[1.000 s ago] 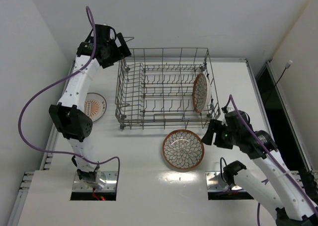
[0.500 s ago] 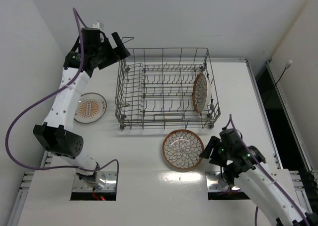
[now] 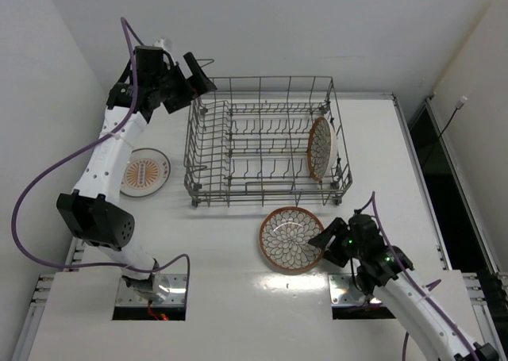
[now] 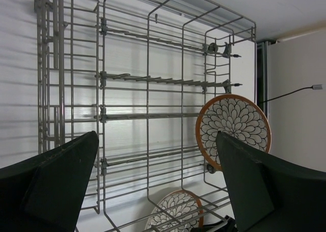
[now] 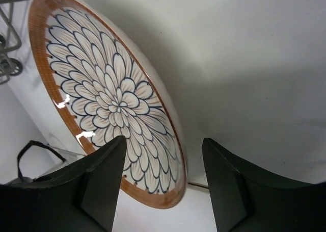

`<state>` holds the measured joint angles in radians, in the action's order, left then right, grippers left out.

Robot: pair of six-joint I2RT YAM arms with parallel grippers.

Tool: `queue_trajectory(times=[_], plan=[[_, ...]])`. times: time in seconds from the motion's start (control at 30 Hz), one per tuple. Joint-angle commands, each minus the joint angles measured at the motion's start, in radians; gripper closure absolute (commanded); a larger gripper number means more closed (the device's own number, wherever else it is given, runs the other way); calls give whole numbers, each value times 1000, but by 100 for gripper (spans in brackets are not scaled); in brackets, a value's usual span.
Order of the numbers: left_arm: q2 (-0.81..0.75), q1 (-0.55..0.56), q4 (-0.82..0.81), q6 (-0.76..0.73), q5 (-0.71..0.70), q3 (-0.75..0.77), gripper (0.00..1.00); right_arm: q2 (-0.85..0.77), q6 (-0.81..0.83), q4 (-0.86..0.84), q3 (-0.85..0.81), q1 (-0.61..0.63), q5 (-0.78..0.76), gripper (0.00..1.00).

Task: Load the plates into the dish rack

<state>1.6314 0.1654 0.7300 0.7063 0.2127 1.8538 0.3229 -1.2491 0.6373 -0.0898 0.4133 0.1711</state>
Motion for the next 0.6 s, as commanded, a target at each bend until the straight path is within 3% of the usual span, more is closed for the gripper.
queue_trajectory(times=[0.0,0.1,0.2,0.3,0.4,0.5,0.57], plan=[[-1,-10,-38,30,40,12,0,1,-70,-62,62,-7,-1,42],[-1,-10,-38,30,40,12,0,22,-107,-108,96,-7,-1,46],[-11,-10,-29,30,40,12,0,68,-107,-128,121,-16,8,63],[-11,-10,-29,30,31,12,0,91,-107,-137,121,-16,8,70],[-11,-10,-29,39,31,2,0,119,-98,-146,121,-16,19,83],[-11,-10,-20,39,31,2,0,146,-67,-88,61,-16,31,98],[-11,-10,-20,39,31,2,0,156,-36,-29,6,-16,31,100]])
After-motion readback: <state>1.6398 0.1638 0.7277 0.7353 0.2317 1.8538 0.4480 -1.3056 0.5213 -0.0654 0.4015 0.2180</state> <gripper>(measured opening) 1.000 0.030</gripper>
